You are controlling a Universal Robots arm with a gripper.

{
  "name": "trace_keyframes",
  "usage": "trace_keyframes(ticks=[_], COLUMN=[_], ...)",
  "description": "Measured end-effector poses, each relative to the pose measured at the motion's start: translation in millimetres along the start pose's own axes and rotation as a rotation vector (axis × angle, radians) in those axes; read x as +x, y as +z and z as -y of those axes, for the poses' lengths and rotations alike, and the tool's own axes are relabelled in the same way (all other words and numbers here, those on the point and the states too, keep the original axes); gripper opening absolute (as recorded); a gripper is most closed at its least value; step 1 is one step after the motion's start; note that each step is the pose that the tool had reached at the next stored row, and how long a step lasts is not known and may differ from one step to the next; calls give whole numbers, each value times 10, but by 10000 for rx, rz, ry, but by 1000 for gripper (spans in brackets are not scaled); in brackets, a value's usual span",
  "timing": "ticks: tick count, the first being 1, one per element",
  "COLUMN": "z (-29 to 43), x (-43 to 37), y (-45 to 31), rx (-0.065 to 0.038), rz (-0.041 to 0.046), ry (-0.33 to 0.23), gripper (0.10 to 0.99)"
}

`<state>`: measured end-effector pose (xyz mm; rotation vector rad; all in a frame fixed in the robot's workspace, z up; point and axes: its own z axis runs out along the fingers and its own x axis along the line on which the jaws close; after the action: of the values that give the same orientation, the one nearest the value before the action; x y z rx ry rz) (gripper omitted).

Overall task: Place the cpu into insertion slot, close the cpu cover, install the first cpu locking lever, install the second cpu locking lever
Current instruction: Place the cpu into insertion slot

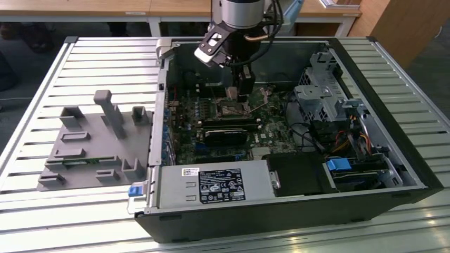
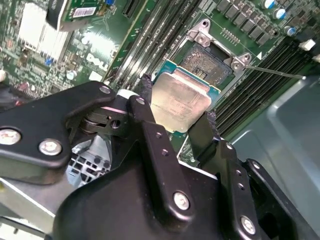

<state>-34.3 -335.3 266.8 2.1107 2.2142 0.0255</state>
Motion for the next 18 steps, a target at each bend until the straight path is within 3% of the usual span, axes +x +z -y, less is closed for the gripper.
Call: trace_keyframes(ticks=[11,18], z=[6,11], x=[151,200], y=[180,283], rx=[6,6], rz=[4,4], ry=[127,127], gripper=[541,541])
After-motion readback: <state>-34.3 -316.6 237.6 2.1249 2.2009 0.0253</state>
